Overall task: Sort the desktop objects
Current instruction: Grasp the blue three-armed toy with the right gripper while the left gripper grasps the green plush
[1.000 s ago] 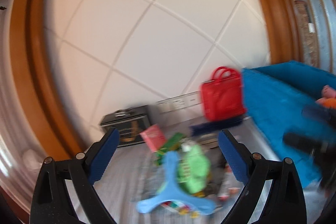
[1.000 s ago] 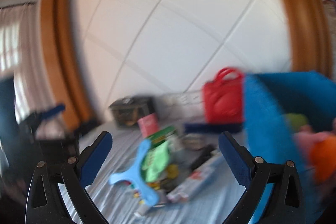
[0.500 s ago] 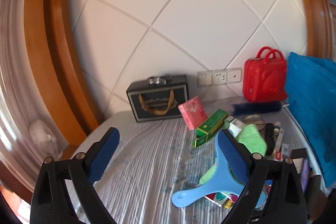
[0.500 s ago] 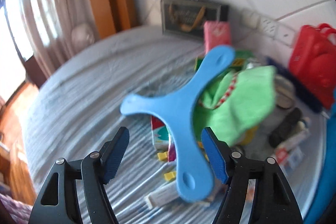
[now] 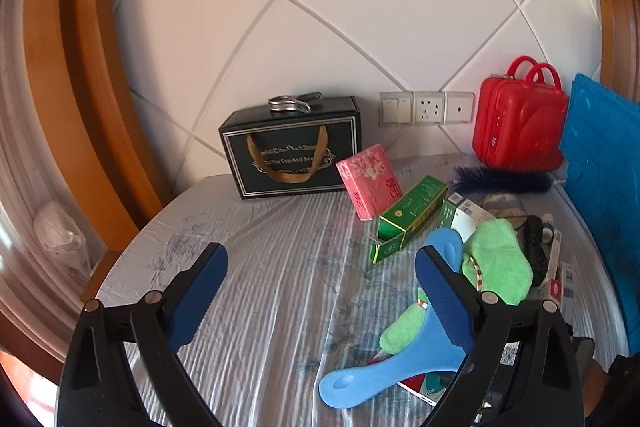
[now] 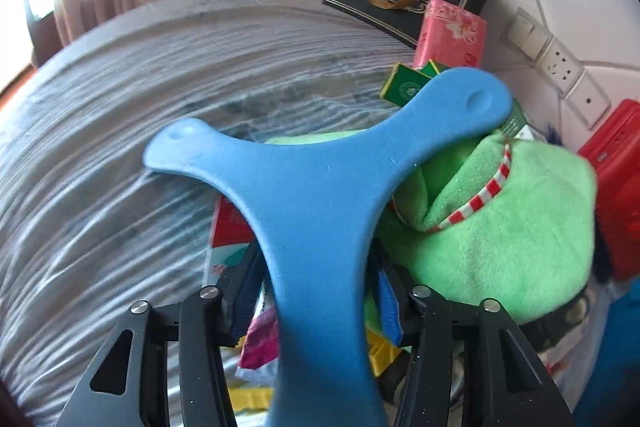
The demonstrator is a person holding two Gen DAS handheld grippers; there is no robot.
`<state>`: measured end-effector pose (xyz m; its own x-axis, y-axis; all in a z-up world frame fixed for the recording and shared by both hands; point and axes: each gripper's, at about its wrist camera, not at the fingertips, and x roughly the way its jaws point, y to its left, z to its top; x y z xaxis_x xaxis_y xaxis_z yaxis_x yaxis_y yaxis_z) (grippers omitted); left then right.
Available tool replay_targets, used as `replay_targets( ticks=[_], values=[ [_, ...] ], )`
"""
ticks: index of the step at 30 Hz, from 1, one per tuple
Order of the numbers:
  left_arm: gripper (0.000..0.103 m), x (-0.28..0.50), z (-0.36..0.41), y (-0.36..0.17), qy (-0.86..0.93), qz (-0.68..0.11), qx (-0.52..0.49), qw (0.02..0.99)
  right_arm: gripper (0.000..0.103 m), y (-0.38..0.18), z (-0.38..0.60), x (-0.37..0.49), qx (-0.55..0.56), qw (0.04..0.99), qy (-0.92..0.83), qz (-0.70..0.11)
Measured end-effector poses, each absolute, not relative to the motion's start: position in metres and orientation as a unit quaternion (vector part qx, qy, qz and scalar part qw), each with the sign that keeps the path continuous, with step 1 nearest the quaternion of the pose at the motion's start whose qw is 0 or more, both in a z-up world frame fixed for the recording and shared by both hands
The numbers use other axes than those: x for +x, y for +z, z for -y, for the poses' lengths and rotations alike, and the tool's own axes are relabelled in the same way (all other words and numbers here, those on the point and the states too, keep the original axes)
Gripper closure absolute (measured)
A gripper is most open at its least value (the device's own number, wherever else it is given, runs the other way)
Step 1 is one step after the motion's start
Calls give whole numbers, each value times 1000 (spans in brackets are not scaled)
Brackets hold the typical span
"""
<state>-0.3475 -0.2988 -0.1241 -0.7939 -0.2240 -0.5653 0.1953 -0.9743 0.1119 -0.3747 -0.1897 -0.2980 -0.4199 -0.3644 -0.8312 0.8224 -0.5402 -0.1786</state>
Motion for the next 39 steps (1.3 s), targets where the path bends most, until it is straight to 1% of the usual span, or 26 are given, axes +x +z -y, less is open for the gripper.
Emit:
replay_targets(
  ticks=[1, 2, 3, 6, 9, 11, 12, 13, 15, 17, 19, 22, 29, 34, 37, 39],
  values=[
    [7, -349, 298, -127, -946, 28, 303, 108, 66, -296, 188, -380, 398, 378, -788, -279],
    [7, -350, 299, -128, -946, 30, 305, 105, 66, -292, 184, -385, 417, 385, -785, -248],
    [7, -351, 299, -129, -946, 32, 306, 102, 67, -283, 176, -394, 444, 401, -778, -193],
    [7, -351, 298, -130, -947, 40, 303, 95, 67, -258, 155, -402, 465, 420, -772, -104],
    [7, -350, 295, -130, -950, 48, 298, 82, 67, -231, 127, -397, 459, 421, -781, -44],
    [7, -349, 288, -132, -951, 55, 296, 68, 67, -218, 109, -397, 453, 404, -794, -16],
    [7, -347, 285, -133, -952, 58, 293, 60, 67, -212, 96, -401, 453, 397, -798, 20],
    [7, -346, 280, -136, -954, 62, 289, 52, 67, -204, 82, -403, 446, 377, -811, 39],
    [7, -346, 270, -144, -954, 69, 291, 32, 67, -189, 63, -405, 423, 332, -842, 33],
    [7, -344, 258, -155, -955, 73, 287, 8, 67, -182, 48, -410, 421, 315, -849, 50],
    [7, -343, 241, -171, -953, 81, 290, -24, 67, -174, 37, -412, 412, 293, -861, 49],
    [7, -348, 210, -200, -943, 105, 307, -70, 67, -163, 22, -412, 400, 282, -870, 58],
    [7, -376, 145, -240, -924, 181, 310, -132, 67, -155, 3, -413, 385, 275, -878, 75],
    [7, -412, 120, -252, -922, 203, 297, -144, 67, -157, -6, -422, 381, 278, -877, 88],
    [7, -427, 115, -266, -918, 226, 304, -114, 67, -158, -13, -428, 380, 281, -876, 100],
    [7, -431, 123, -267, -923, 224, 297, -93, 67, -156, -16, -430, 376, 279, -878, 100]
  ],
)
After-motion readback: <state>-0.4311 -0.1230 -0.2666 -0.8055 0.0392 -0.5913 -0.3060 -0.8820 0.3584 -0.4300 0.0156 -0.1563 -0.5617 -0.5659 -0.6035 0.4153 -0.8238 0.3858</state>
